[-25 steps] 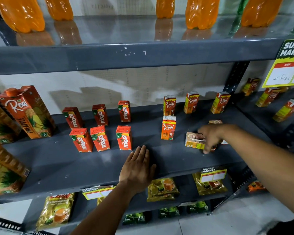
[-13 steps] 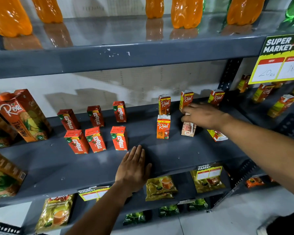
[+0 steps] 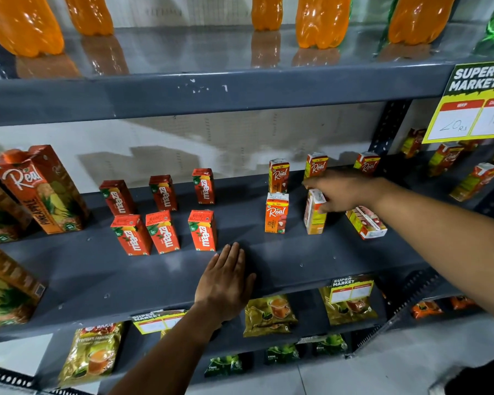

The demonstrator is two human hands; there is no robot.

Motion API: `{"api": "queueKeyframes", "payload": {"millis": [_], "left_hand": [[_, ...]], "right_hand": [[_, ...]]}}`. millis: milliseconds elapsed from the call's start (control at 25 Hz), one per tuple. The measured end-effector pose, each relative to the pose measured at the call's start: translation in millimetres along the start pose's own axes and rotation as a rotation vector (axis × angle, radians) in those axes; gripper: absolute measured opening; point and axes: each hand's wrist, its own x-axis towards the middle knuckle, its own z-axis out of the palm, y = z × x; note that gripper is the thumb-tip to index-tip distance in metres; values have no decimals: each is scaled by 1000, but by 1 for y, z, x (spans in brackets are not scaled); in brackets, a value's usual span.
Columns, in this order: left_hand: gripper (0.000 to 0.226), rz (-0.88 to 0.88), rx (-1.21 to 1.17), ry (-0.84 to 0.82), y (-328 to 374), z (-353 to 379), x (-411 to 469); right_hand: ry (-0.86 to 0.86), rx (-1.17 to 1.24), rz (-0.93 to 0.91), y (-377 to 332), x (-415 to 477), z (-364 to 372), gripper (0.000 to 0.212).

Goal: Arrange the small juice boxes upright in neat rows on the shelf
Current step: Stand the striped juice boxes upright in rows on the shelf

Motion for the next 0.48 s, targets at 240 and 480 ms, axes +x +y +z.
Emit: {"api": "queueKeyframes", "payload": {"millis": [240, 480], "left_hand": [[91, -7, -12, 3, 1, -2, -1], [100, 3, -23, 34, 0, 2, 0]], "right_hand": [[-58, 197, 272, -16, 11, -1, 70], [35, 576, 564, 49, -5, 19, 68]]}}
